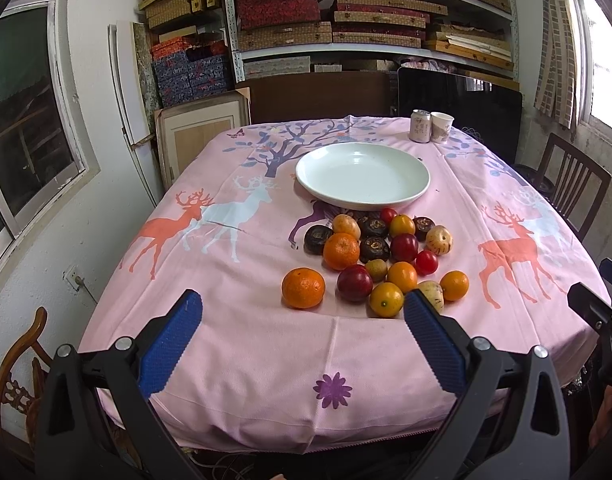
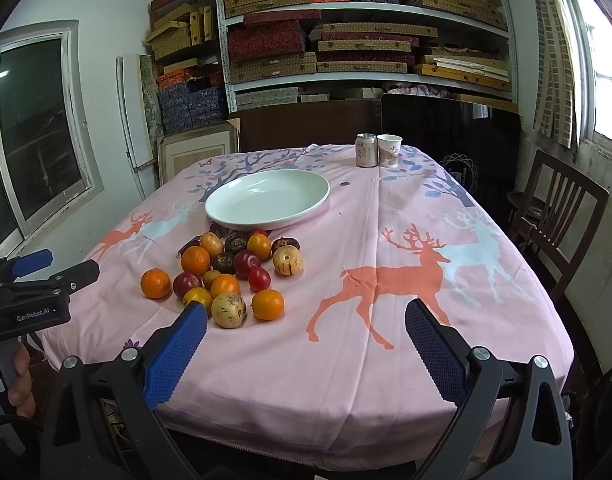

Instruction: Organize fruits

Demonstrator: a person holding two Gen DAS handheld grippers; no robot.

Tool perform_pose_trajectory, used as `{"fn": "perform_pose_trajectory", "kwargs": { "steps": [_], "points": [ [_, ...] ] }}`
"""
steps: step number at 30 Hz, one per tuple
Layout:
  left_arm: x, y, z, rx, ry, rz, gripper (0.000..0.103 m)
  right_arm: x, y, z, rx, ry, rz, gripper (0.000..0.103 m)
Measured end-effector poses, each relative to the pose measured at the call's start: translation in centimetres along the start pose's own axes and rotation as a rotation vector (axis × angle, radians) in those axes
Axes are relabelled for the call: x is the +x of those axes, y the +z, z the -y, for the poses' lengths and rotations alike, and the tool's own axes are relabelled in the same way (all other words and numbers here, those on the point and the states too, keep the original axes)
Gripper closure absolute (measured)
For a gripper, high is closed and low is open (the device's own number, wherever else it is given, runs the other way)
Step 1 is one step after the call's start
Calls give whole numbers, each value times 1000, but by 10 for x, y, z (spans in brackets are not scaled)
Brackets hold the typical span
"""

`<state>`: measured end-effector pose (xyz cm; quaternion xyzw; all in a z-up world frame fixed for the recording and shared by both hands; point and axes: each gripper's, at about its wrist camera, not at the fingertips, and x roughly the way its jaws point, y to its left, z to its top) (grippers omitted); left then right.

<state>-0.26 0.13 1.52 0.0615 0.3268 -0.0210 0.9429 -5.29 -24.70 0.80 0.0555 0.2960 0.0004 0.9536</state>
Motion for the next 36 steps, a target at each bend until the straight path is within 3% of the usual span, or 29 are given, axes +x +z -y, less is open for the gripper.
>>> {"fn": "perform_pose_trajectory", "kwargs": {
  "steps": [23, 26, 30, 36],
  "points": [
    [2, 0, -1, 2, 11, 1, 4, 5, -4, -3, -19, 8, 8, 3],
    [22, -6, -7, 4, 24, -34, 4, 10, -6, -2, -14, 7, 2, 3],
    [63, -23, -18, 21, -24, -113, 4, 21, -12, 4, 2, 6, -20, 3],
    [113, -26, -22, 25, -67, -134, 4, 45, -16, 9, 19, 8, -76, 3]
  ]
}}
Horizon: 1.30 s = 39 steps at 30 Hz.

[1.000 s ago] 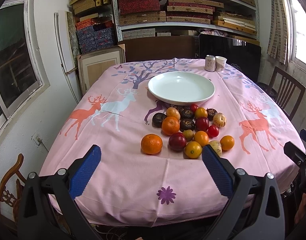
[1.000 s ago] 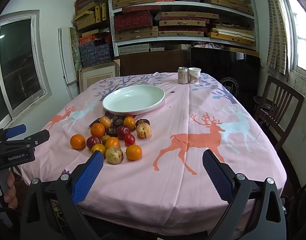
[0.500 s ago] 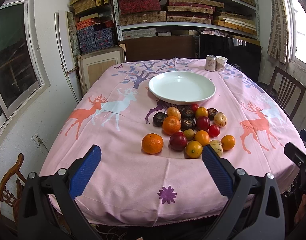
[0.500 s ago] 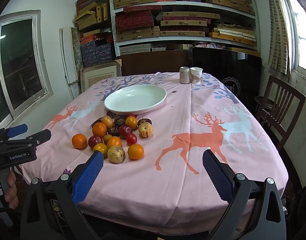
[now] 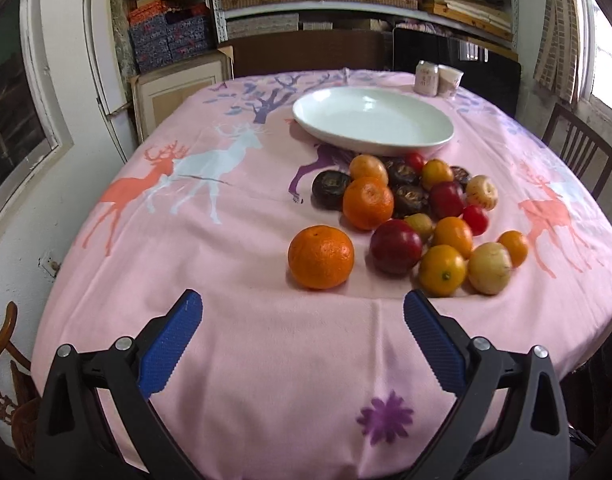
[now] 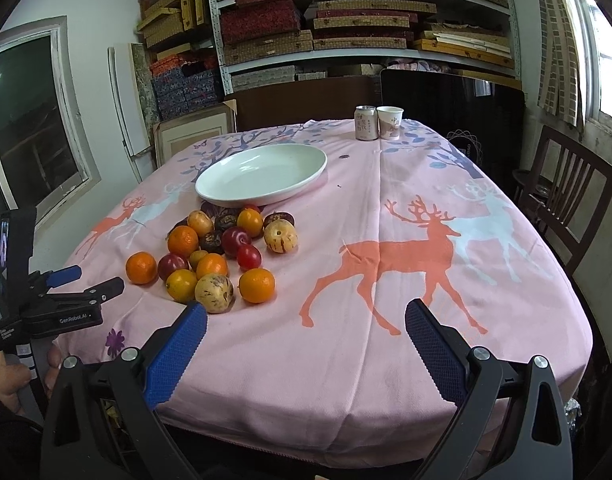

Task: Organize fruits
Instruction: 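Grasp an orange with the right tool while the left tool grasps a mandarin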

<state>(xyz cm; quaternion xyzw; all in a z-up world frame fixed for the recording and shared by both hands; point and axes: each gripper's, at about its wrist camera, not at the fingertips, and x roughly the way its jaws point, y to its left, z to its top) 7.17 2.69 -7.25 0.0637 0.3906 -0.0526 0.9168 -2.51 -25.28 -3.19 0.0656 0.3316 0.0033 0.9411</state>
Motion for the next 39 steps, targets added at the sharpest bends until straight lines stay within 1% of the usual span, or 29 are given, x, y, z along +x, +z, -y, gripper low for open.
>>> {"fn": "perform_pose_trajectory", "kwargs": {
  "steps": [2, 5, 6, 7, 8, 9, 12, 15, 17, 18, 19, 20, 21, 22, 23, 27, 29, 32, 33, 34, 36, 39],
  "points": [
    [17, 3, 2, 10, 11, -21, 4, 5, 0, 3, 8, -2, -13, 3],
    [31, 9, 6, 30, 29, -17, 6, 17, 0, 9, 29, -1, -40, 3],
    [36, 11, 6, 32, 16, -12, 18, 20, 0, 12, 33, 2, -49, 3],
    [40, 13, 6, 30, 6, -25, 40, 24, 0, 12, 34, 9, -59, 3],
    [47, 14, 6, 28, -20, -48, 46, 27, 0, 12, 30, 14, -65, 3],
    [55, 14, 7, 25, -51, -72, 58, 31, -1, 11, 19, 21, -73, 3],
    [58, 11, 13, 63, -24, -61, 59, 40, -2, 0, -51, 56, -81, 3],
    [52, 8, 12, 59, -52, -55, 60, 52, 0, -13, -121, 99, -89, 3],
    [47, 6, 10, 51, -66, -46, 60, 60, 3, -21, -150, 128, -80, 7],
    [45, 5, 9, 45, -74, -43, 60, 67, 4, -25, -171, 129, -85, 8],
    [43, 5, 8, 39, -79, -40, 61, 75, 5, -28, -183, 128, -96, 12],
    [40, 4, 8, 37, -84, -38, 61, 82, 6, -29, -189, 131, -108, 20],
    [38, 3, 8, 38, -86, -35, 61, 90, 7, -31, -189, 130, -121, 26],
    [37, 3, 8, 39, -84, -33, 61, 97, 8, -31, -187, 135, -135, 43],
    [36, 2, 7, 39, -83, -31, 61, 104, 8, -32, -183, 133, -154, 54],
    [35, 1, 7, 41, -87, -29, 61, 115, 8, -37, -182, 160, -169, 52],
    [36, 4, 8, 53, -81, -28, 61, 116, 8, -38, -183, 156, -167, 43],
    [40, 10, 6, 42, -83, -31, 60, 119, 9, -38, -181, 153, -171, 43],
    [42, 12, 5, 39, -84, -36, 55, 120, 9, -38, -182, 153, -173, 43],
    [45, 14, 5, 36, -81, -44, 44, 121, 8, -38, -182, 153, -178, 43],
    [52, 16, 8, 36, -66, -47, 32, 123, 8, -37, -177, 155, -190, 43],
    [65, 21, 7, 28, -52, -60, 32, 123, 8, -37, -178, 158, -186, 43]
  ]
}}
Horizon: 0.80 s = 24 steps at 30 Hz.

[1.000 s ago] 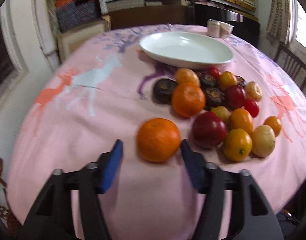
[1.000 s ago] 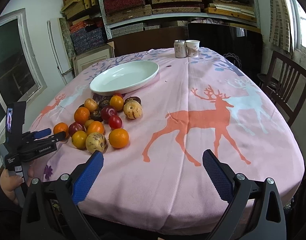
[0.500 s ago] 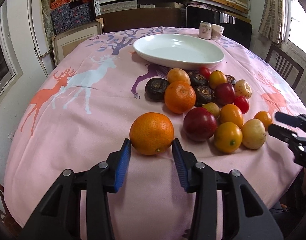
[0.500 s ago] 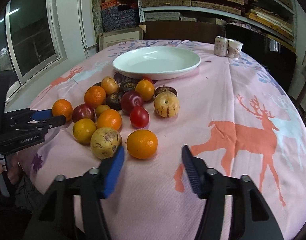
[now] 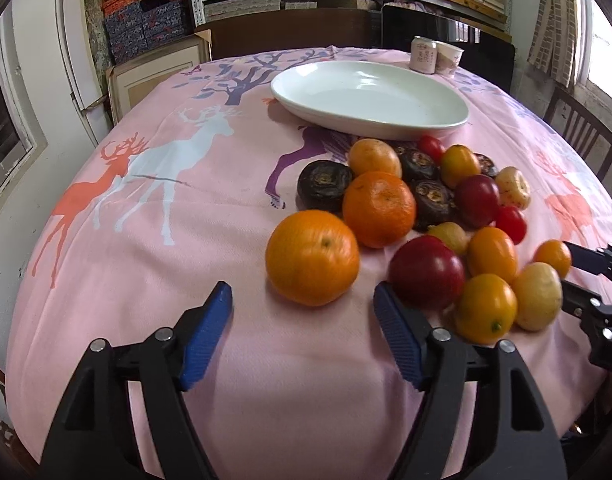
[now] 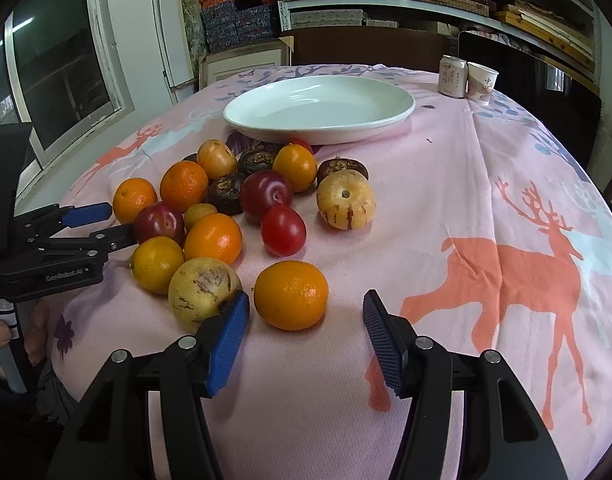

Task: Organize fruits
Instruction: 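Grasp an orange with the right tool while the left tool grasps a mandarin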

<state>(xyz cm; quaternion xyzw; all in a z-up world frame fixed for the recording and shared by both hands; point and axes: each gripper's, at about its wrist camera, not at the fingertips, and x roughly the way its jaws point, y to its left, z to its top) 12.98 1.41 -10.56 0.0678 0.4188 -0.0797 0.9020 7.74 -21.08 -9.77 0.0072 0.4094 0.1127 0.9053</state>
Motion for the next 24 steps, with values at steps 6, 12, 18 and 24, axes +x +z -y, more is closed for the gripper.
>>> {"fn": "perform_pose_trajectory", "kwargs": {
  "steps": [6, 12, 18, 24],
  "points": [
    [8, 10, -2, 10, -17, -8, 67, 0, -3, -4, -21, 33, 7, 66],
    [-2, 9, -3, 11, -34, 38, 72, -9, -8, -1, -11, 62, 41, 66],
    [2, 16, -4, 2, -3, 28, 63, -5, -9, 4, 1, 51, 28, 66],
    [7, 37, -3, 14, 46, 46, 28, -5, -9, 6, 4, 59, 30, 66]
  ]
}}
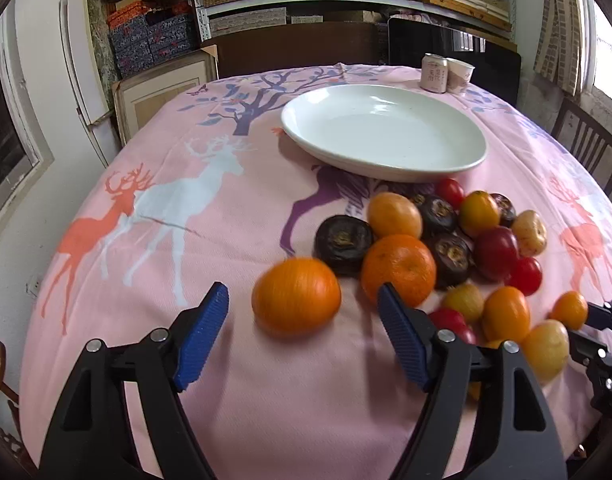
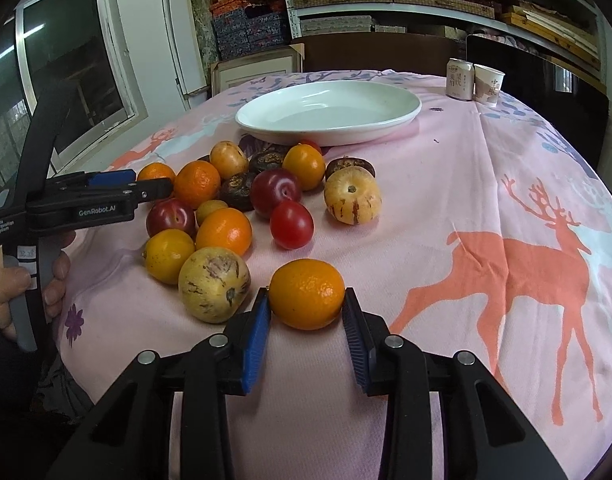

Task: Organize fruits
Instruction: 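Grasp an orange with the right tool while the left tool grasps a mandarin, then carry both citrus fruits over the white plate and open both tools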

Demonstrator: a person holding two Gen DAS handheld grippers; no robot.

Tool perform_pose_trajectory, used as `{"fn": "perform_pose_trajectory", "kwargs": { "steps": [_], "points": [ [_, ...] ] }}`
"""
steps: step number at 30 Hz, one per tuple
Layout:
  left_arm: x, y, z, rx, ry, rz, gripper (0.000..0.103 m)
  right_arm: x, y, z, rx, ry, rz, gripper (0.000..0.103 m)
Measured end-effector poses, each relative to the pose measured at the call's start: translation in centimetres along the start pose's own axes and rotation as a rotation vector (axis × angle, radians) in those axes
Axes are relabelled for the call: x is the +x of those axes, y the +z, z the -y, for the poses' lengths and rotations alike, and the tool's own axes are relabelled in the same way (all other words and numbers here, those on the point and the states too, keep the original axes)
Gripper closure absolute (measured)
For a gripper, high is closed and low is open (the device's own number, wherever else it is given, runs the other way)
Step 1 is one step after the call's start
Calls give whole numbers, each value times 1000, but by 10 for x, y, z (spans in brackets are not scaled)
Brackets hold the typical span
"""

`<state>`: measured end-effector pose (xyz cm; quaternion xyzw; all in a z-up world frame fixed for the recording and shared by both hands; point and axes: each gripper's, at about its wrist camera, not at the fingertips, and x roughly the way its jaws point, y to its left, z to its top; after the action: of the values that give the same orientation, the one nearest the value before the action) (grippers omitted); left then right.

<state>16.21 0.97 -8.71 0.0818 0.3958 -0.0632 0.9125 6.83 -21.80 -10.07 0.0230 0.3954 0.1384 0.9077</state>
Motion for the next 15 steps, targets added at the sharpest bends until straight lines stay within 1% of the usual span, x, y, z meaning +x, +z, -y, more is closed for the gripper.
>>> {"fn": "perform_pose_trajectory", "kwargs": {
  "steps": [2, 3, 4, 7, 11, 15],
  "points": [
    [7, 3, -4, 0, 15, -15, 30, 0, 0, 1, 2, 4, 0, 66],
    [12, 2, -5, 3, 7, -39, 51, -1, 0, 2, 3, 5, 1, 66],
    [16, 1, -6, 6, -7, -64, 57, -1, 0, 3, 6, 5, 2, 66],
    [11, -7, -6, 37, -7, -54, 58, -2, 0, 7, 16, 4, 4, 66],
    [-1, -18, -11, 27, -30, -43, 58, -5, 1, 13, 35, 5, 16, 66],
    [-28, -20, -12, 17, -45, 10, 58, -16, 7, 12, 32, 28, 30, 66]
  ]
}}
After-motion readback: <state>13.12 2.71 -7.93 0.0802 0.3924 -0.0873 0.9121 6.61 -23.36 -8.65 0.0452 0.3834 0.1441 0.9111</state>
